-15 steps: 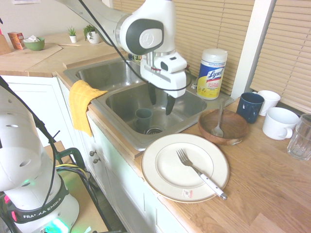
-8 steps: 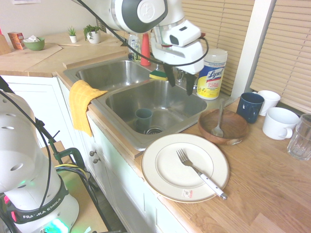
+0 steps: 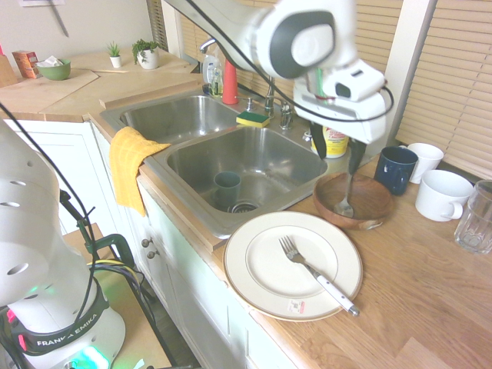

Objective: Put the spoon into the sink

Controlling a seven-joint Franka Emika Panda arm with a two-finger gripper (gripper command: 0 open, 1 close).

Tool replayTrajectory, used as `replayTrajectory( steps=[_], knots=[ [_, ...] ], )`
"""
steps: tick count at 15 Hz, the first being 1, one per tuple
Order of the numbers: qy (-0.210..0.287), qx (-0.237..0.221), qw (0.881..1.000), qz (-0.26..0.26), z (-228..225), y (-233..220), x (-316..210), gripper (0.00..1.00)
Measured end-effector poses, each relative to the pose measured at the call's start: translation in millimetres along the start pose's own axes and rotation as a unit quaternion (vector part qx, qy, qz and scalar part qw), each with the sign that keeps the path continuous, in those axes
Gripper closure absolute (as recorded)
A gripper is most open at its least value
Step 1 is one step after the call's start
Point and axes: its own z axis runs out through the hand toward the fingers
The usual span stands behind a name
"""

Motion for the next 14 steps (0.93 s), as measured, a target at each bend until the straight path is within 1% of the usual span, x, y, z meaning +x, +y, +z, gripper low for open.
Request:
replayTrajectory(
  steps=[1, 3, 6, 8, 10, 14],
  knots=[
    [-0.002, -0.007, 1.000, -0.001, 9.8, -0.2, 6.0, 1.00],
    [-0.003, -0.022, 1.000, -0.015, 25.1, -3.8, 8.7, 1.00],
    [0.003, -0.042, 0.998, -0.052, 40.2, -18.3, -2.9, 1.00],
    [0.005, -0.050, 0.997, -0.061, 49.4, -23.8, -2.4, 1.00],
    [0.009, -0.052, 0.997, -0.061, 61.0, -25.8, 5.5, 1.00],
    [0.020, -0.037, 0.996, -0.076, 75.8, -37.3, 5.9, 1.00]
  ],
)
